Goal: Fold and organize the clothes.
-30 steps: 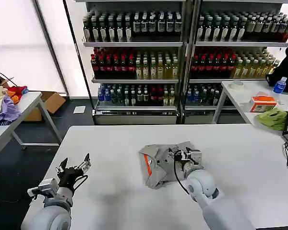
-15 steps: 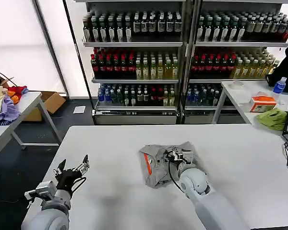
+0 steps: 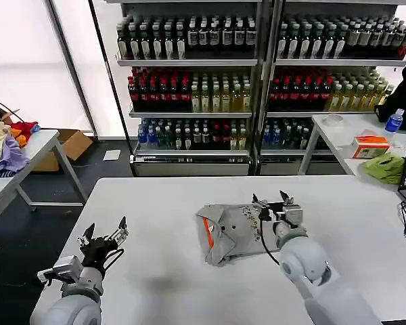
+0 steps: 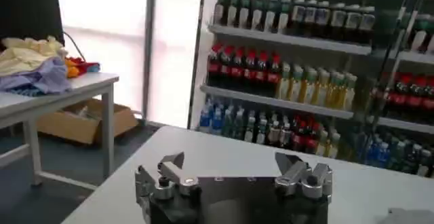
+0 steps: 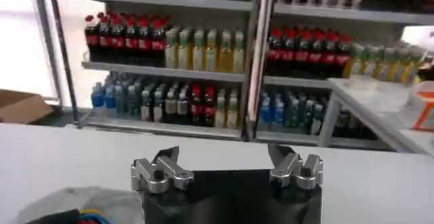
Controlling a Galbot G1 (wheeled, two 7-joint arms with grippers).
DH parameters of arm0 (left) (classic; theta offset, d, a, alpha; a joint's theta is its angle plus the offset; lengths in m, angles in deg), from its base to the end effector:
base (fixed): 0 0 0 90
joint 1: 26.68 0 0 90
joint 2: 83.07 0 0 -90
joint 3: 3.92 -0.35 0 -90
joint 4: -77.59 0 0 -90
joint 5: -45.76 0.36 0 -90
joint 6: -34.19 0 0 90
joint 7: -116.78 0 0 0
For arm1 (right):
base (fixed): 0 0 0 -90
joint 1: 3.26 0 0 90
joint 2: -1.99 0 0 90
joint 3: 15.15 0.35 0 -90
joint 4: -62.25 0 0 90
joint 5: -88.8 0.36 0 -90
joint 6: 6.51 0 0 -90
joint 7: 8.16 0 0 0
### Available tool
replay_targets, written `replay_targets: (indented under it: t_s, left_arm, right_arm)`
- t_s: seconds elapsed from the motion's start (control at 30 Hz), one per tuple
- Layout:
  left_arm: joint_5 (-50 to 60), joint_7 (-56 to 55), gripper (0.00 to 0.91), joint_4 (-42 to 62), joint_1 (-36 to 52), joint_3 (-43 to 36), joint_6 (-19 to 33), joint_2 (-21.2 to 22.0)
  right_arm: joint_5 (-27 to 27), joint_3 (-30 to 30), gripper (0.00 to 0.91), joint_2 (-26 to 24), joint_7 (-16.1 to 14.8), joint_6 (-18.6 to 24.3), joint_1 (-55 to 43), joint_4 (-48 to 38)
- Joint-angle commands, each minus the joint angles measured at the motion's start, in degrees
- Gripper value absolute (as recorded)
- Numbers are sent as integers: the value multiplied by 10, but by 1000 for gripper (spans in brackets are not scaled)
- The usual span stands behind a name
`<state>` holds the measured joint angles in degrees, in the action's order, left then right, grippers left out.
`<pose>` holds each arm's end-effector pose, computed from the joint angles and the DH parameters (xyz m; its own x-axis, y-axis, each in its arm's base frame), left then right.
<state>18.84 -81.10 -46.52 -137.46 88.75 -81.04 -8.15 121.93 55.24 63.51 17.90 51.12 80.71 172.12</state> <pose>0.2289 0.0519 -0.2360 -0.9600 -0.1138 0.2559 -0.1487 0.9814 -0.1214 0.3439 -0.0087 -0.2194 -0.9509 -0.0227 0.3086 -0.0521 0.9948 -0.0876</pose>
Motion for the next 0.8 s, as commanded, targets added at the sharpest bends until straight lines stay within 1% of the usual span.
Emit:
replay_targets:
  t_s: [0.03, 0.1, 0.17, 0.2, 0.23, 0.37, 0.53, 0.6, 0.8]
  left_arm:
    - [52, 27, 907, -10, -16, 6, 35, -1]
    - [48, 29, 907, -11, -15, 4, 36, -2]
    - [49, 27, 907, -10, -12, 0, 35, -2]
    - [49, 25, 907, -8, -9, -2, 34, -3]
    - [48, 24, 907, -7, -7, -4, 32, -4]
    - [35, 17, 907, -3, 0, -6, 26, -8]
    - [19, 18, 907, 14, 11, 4, 34, -13]
    - [0, 8, 907, 16, 15, 5, 33, -14]
    - [3, 14, 907, 5, 16, 2, 27, -11]
  right_arm:
    - [11, 157, 907, -38, 1, 13, 130, 91]
    - [9, 171, 907, -27, 0, 13, 142, 96]
    - [-7, 179, 907, -14, -1, 14, 153, 100]
    - [-25, 182, 907, -7, -5, 21, 159, 101]
    - [-27, 183, 907, -5, -4, 23, 163, 102]
    - [-27, 200, 907, -2, -4, 25, 178, 108]
    - [-27, 223, 907, 1, -4, 29, 193, 114]
    - [-23, 225, 907, 3, -2, 29, 199, 117]
    - [-23, 224, 907, 7, -1, 29, 206, 122]
